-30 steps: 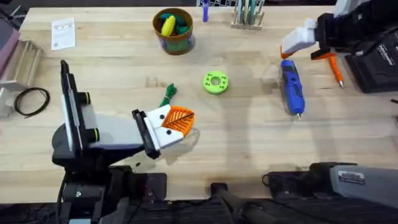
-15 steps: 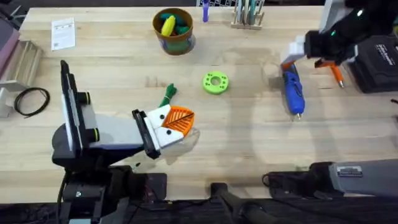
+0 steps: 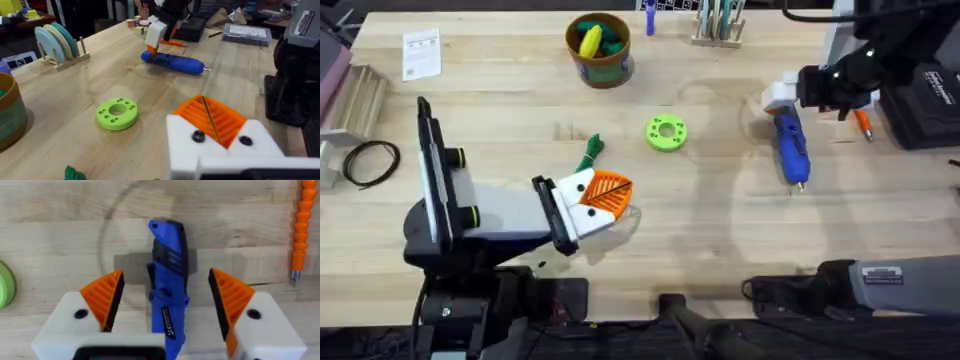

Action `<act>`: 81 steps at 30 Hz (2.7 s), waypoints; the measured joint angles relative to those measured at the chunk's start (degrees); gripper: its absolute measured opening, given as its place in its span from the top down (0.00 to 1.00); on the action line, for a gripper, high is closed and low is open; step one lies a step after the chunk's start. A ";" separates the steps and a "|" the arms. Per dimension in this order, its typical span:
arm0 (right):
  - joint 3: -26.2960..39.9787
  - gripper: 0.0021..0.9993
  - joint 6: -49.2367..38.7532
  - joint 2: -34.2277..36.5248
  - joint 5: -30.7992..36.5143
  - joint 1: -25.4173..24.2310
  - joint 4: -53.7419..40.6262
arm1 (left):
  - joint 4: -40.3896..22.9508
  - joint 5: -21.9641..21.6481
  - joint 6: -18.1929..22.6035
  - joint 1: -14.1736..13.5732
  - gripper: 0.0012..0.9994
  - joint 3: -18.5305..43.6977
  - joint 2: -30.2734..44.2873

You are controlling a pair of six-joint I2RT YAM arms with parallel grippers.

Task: Pick up the gripper from the table and insert it into the empty holder that is missing its gripper. Then pick up a screw, insert it into the mounting hole, and use the screwdriver to tighten it. Finally, clean up the table by picking up the vegetable and placing it into the bucket.

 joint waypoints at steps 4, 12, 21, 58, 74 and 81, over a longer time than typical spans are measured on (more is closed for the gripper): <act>0.00 0.01 0.00 0.56 0.02 0.00 -0.04 | 0.00 0.00 0.00 0.00 0.99 0.00 0.02; 0.00 0.01 -0.43 5.83 0.02 0.00 -0.44 | 0.00 -0.02 0.00 0.00 0.99 0.00 0.00; 0.00 0.01 -1.74 10.38 0.42 0.00 0.12 | 0.00 -0.01 0.00 0.00 0.99 0.00 0.00; 12.45 0.98 -1.19 3.98 0.25 -0.11 -8.38 | 0.00 0.00 0.00 0.00 0.99 0.00 0.00; 18.05 0.98 3.60 -14.46 -22.00 0.15 4.14 | 0.00 -0.02 0.00 0.00 0.99 0.00 0.00; 18.05 0.98 6.98 -18.28 -25.99 6.08 10.90 | 0.00 0.00 0.00 0.00 0.99 0.00 0.00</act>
